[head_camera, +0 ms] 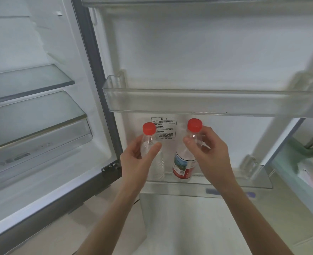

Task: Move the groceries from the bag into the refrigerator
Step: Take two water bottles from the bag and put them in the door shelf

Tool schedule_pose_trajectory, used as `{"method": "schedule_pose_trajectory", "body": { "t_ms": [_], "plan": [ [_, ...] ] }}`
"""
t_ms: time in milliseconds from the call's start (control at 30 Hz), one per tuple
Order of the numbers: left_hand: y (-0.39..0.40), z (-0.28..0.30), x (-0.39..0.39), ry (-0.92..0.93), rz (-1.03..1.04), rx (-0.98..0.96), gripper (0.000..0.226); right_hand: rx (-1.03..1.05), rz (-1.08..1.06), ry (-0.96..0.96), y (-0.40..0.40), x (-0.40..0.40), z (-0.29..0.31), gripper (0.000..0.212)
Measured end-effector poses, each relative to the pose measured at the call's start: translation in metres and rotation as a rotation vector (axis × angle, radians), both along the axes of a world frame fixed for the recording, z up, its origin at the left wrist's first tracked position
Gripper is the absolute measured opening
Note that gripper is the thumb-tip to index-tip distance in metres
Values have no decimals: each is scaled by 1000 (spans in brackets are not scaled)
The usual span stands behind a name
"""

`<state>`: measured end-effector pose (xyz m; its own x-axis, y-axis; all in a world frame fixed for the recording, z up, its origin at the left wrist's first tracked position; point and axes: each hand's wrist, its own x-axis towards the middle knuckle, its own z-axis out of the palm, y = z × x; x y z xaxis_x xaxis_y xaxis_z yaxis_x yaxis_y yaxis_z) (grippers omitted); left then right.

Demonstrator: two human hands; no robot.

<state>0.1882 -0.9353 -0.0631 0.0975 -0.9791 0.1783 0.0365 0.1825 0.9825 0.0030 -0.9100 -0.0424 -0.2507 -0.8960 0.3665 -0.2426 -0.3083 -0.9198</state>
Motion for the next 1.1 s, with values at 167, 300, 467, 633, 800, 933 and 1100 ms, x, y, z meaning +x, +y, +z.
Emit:
{"method": "schedule_pose_trajectory", "body": {
  "t_ms": [167, 300, 467, 633, 800, 933, 1100],
  "plan": [
    [-6, -1, -1, -53, -39, -11, 37, 36, 4, 37, -4, 8, -6, 24],
    [-10, -5, 5, -124, -68, -36, 41, 62, 10, 95, -9, 17, -13, 30],
    [-15, -5, 16, -298, -90, -115, 45, 54, -3, 176, -11, 23, -17, 38],
    [-16, -4, 22, -399, -97, -168, 54, 59, 6, 192, -7, 28, -16, 44],
    [-11, -6, 27, -411, -151, -174, 64, 70, -11, 212, 2, 32, -14, 62],
    [5, -15, 32, -488, -109, -165, 71, 65, -147, 254, 19, 29, -20, 65],
    [40, -43, 47, -748, 105, -359, 65, 90, -265, 258, 63, 16, -37, 59]
  ]
}}
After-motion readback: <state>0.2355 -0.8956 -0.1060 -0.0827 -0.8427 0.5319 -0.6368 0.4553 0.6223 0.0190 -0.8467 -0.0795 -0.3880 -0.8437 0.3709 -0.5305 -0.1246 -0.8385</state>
